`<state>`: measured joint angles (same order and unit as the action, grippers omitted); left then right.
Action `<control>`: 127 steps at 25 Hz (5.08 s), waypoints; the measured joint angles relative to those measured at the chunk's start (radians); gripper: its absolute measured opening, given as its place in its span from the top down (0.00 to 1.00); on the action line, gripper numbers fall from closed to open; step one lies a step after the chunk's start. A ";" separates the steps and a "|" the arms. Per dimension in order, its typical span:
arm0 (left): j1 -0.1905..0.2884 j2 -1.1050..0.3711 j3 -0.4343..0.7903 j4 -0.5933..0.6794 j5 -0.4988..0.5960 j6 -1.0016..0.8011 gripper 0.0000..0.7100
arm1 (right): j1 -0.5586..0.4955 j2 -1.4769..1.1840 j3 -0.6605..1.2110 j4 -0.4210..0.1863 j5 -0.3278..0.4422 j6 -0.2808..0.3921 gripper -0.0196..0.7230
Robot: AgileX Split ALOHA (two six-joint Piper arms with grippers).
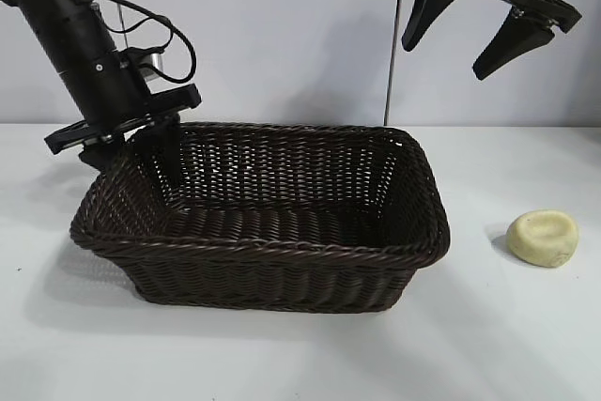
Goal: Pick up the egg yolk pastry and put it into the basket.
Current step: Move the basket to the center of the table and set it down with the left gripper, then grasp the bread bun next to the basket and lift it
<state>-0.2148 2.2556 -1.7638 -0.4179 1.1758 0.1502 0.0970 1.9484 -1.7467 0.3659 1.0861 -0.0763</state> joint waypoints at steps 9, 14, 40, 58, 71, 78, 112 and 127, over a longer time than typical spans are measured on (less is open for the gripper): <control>0.000 -0.111 0.000 0.068 0.033 0.001 0.26 | 0.000 0.000 0.000 0.000 0.000 0.000 0.15; 0.000 -0.216 0.000 0.108 0.039 0.001 0.26 | 0.000 0.000 0.000 0.000 0.000 0.000 0.15; 0.000 -0.509 0.411 -0.205 -0.202 0.002 0.27 | 0.000 0.000 0.000 0.000 0.010 0.000 0.15; -0.002 -0.509 0.462 -0.216 -0.251 0.006 0.27 | 0.000 0.000 0.000 0.000 0.051 0.000 0.15; -0.002 -0.509 0.462 -0.216 -0.255 0.007 0.27 | -0.116 0.000 0.000 -0.073 0.137 -0.015 0.15; -0.002 -0.509 0.462 -0.216 -0.255 0.007 0.27 | -0.192 0.000 0.010 -0.114 0.137 -0.015 0.15; -0.002 -0.509 0.462 -0.216 -0.258 0.008 0.27 | -0.192 0.156 0.379 -0.091 -0.195 -0.018 0.34; -0.002 -0.509 0.462 -0.216 -0.259 0.008 0.27 | -0.192 0.103 0.264 -0.039 -0.063 -0.055 0.80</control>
<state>-0.2168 1.7462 -1.3022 -0.6338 0.9165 0.1583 -0.0949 2.0510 -1.4826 0.3264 1.0226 -0.1314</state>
